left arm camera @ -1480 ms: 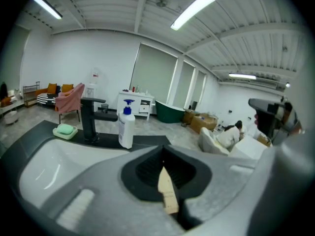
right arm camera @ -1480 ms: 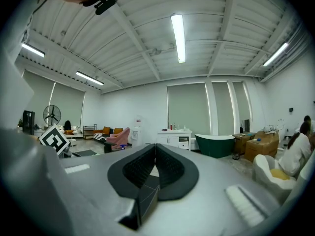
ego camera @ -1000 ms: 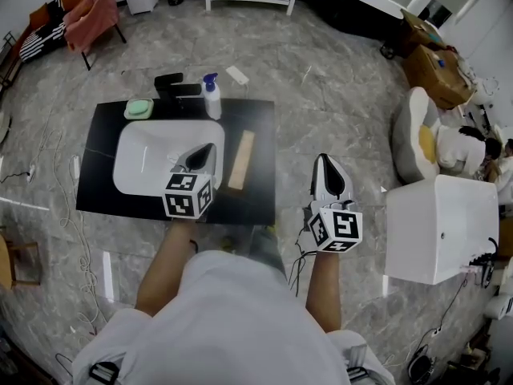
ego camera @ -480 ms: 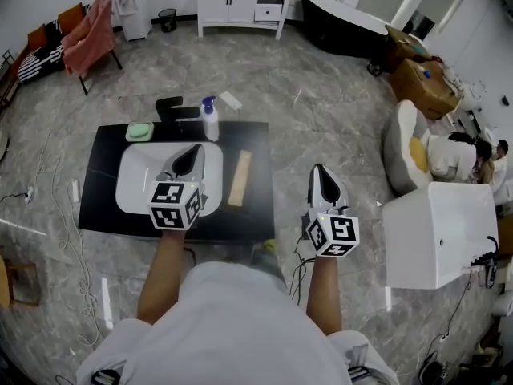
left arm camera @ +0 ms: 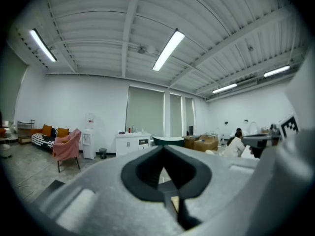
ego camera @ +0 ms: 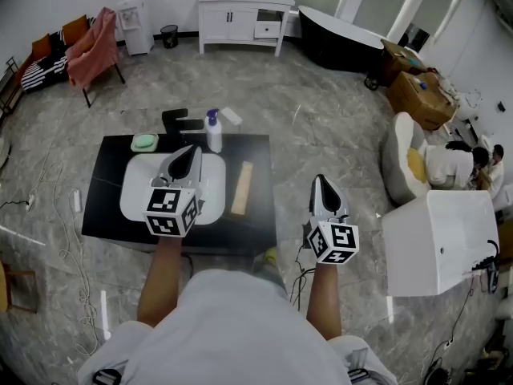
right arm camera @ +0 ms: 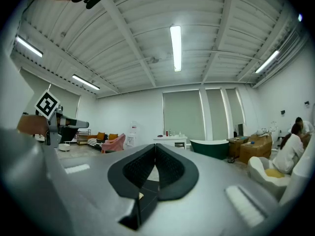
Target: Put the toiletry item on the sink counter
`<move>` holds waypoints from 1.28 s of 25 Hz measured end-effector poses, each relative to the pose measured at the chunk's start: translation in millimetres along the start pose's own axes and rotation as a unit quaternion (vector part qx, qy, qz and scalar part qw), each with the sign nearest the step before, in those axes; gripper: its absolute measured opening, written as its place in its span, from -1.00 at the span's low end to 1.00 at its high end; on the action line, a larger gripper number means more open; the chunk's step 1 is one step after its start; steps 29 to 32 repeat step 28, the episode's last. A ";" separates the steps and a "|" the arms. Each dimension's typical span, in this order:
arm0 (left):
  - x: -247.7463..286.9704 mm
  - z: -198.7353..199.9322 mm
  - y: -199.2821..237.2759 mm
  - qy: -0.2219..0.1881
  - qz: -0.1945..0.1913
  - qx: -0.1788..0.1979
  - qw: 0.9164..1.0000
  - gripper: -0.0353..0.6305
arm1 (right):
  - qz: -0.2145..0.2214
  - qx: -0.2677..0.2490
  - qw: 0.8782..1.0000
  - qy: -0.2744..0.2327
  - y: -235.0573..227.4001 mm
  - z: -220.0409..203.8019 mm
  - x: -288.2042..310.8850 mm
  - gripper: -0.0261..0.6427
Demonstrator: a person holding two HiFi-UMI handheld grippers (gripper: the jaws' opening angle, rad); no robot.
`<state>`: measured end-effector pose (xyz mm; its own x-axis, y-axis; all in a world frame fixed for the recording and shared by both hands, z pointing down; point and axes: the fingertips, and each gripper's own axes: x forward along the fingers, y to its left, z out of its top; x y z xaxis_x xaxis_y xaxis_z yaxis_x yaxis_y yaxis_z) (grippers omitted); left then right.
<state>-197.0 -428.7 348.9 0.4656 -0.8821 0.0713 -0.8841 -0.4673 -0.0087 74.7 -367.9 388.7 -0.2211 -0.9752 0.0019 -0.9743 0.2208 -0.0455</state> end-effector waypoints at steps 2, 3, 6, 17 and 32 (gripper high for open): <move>-3.7 2.4 -1.2 -0.003 0.000 0.001 1.000 -0.90 | -0.002 -0.001 1.000 0.000 0.0 1.4 -4.3 -0.91; -5.6 3.2 -1.4 -0.005 0.000 0.002 1.000 -0.90 | -0.003 -0.001 1.000 0.000 0.5 1.5 -5.9 -0.91; -10.4 6.0 -0.8 -0.012 0.000 0.001 1.000 -0.90 | -0.004 -0.001 1.000 0.000 3.5 1.0 -7.8 -0.91; -15.9 15.5 7.9 -0.029 0.000 -0.012 1.000 -0.90 | -0.004 -0.002 1.000 -0.004 5.4 5.0 -9.5 -0.91; -6.7 9.9 13.0 -0.027 0.003 -0.012 1.000 -0.90 | -0.002 -0.004 1.000 -0.005 -2.6 4.4 2.0 -0.91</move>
